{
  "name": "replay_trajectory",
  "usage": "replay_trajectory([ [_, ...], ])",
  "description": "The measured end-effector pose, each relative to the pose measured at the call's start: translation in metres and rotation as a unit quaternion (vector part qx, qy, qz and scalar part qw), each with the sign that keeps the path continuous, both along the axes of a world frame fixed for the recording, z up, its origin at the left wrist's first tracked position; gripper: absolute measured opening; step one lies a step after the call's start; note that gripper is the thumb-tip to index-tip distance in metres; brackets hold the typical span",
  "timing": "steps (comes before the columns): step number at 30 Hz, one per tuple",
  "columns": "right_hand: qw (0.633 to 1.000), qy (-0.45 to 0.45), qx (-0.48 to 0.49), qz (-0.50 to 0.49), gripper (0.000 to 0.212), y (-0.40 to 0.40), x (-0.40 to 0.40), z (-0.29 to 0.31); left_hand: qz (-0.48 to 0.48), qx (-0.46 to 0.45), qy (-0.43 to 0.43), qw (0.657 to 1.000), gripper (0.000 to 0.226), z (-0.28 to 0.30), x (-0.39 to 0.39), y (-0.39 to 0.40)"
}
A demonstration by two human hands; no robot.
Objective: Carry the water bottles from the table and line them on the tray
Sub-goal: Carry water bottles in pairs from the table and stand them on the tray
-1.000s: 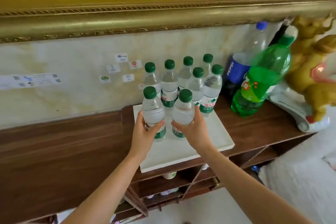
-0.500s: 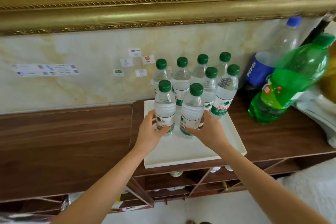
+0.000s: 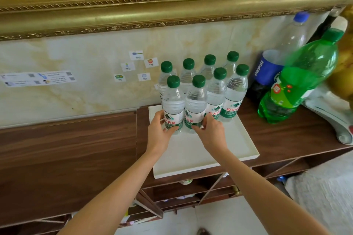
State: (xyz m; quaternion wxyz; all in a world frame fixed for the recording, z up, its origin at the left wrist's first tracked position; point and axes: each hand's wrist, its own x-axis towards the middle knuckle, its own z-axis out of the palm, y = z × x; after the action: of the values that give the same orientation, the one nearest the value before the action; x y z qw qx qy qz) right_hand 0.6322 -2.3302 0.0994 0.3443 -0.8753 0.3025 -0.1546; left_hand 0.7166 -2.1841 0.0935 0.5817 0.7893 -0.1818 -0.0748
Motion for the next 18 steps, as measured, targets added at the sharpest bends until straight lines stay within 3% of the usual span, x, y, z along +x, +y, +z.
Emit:
replay_trajectory([
  [18, 1.0, 0.0, -0.013, 0.001, 0.033, 0.001, 0.017, -0.002, 0.025, -0.004, -0.014, 1.0, 0.06, -0.008, 0.007, -0.008],
])
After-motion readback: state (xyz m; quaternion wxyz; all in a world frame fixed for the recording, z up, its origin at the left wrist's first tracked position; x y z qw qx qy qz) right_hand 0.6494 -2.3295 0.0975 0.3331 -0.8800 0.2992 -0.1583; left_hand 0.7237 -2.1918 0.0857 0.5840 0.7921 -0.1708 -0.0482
